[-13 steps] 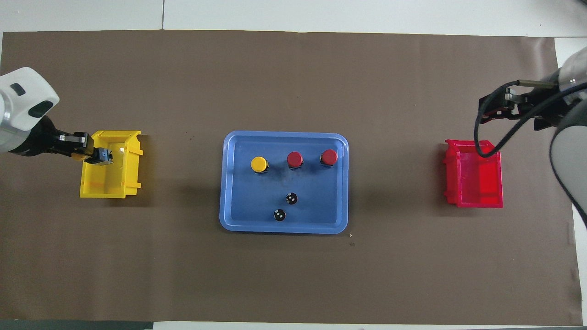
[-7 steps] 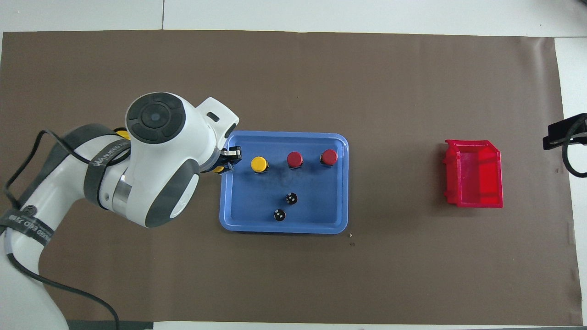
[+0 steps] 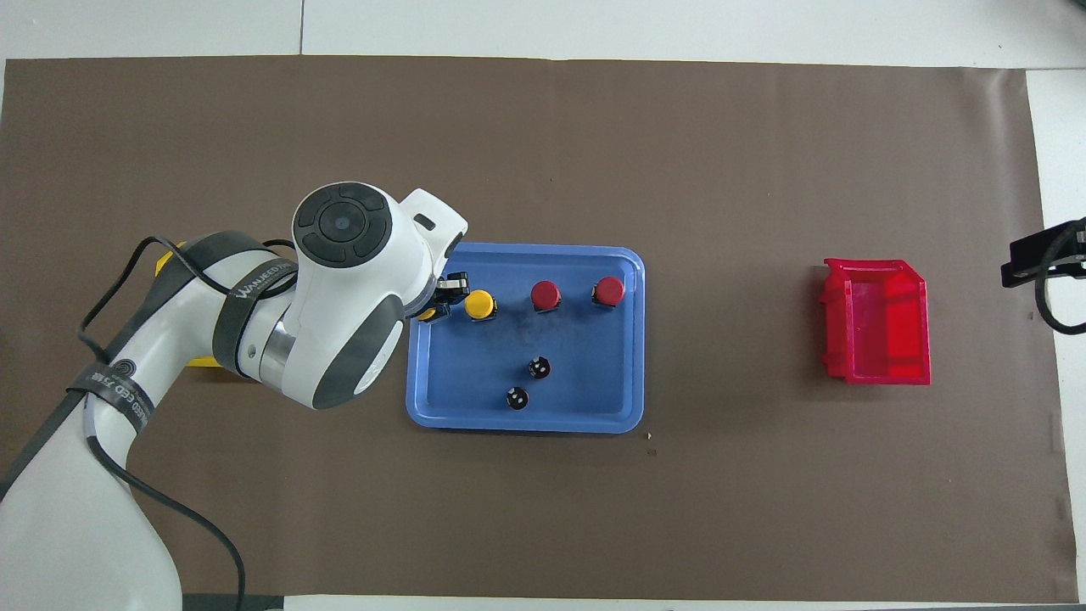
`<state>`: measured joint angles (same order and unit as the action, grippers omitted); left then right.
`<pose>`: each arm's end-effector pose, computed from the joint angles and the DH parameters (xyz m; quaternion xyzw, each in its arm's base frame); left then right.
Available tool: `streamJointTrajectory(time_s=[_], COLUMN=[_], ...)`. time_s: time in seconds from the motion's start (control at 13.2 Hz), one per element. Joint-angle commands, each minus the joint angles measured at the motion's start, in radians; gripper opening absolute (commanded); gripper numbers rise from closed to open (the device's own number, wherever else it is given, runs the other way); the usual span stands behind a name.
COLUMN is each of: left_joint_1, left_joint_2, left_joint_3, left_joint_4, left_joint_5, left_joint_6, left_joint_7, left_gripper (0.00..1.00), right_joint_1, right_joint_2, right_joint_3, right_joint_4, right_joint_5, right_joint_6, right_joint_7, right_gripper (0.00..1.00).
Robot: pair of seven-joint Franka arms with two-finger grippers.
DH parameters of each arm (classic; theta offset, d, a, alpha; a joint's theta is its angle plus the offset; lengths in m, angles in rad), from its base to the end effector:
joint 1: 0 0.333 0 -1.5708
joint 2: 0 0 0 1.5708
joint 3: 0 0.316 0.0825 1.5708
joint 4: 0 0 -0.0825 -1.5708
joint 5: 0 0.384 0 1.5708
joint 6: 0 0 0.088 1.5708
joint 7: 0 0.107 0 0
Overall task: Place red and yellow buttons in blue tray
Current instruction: 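Lower the yellow button into the tray and open the left gripper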
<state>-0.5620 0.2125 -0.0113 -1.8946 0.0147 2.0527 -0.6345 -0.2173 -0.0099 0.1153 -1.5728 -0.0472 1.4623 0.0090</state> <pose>0.5060 -0.3254 0.3876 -0.9992 -0.0271 0.0194 0.0197 0.5362 -0.0601 0.6201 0.9968 -0.0568 -0.0514 0.0218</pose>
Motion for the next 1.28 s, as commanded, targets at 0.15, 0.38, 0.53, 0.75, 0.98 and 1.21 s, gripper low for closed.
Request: streamJointTrajectory(time_s=[0.15,0.38,0.53,0.75,0.98,1.21], left_joint_1=[-0.026,-0.038,-0.036,-0.026,-0.027,-0.019], left_joint_2=[-0.007,-0.004,-0.002,-0.001,-0.001,-0.007], left_joint_3=[0.016,0.016,0.016,0.017,0.017,0.025], left_joint_4=[-0.049,-0.064,-0.063,-0.060,-0.054,-0.011], left_joint_5=[0.013,0.013,0.013,0.014,0.016,0.016], left_joint_6=[0.038,0.053,0.061,0.061,0.050,0.005], left_joint_7=[-0.022,-0.024,-0.024,-0.022,-0.022,-0.016], left_gripper=[0.05,0.11,0.31,0.58,0.61,0.85], right_joint_1=[-0.005,-0.017,-0.016,-0.011,-0.011,-0.007], right_joint_2=[-0.025,-0.021,-0.021,-0.022,-0.022,-0.021], right_joint_3=[0.011,0.011,0.011,0.011,0.011,0.012], right_joint_4=[-0.029,-0.023,-0.023,-0.023,-0.023,-0.021], right_joint_5=[0.006,0.006,0.006,0.006,0.006,0.006], right_joint_6=[0.024,0.029,0.029,0.029,0.027,0.029], right_joint_7=[-0.023,-0.026,-0.024,-0.023,-0.024,-0.027], right_gripper=[1.00,1.00,1.00,1.00,1.00,1.00])
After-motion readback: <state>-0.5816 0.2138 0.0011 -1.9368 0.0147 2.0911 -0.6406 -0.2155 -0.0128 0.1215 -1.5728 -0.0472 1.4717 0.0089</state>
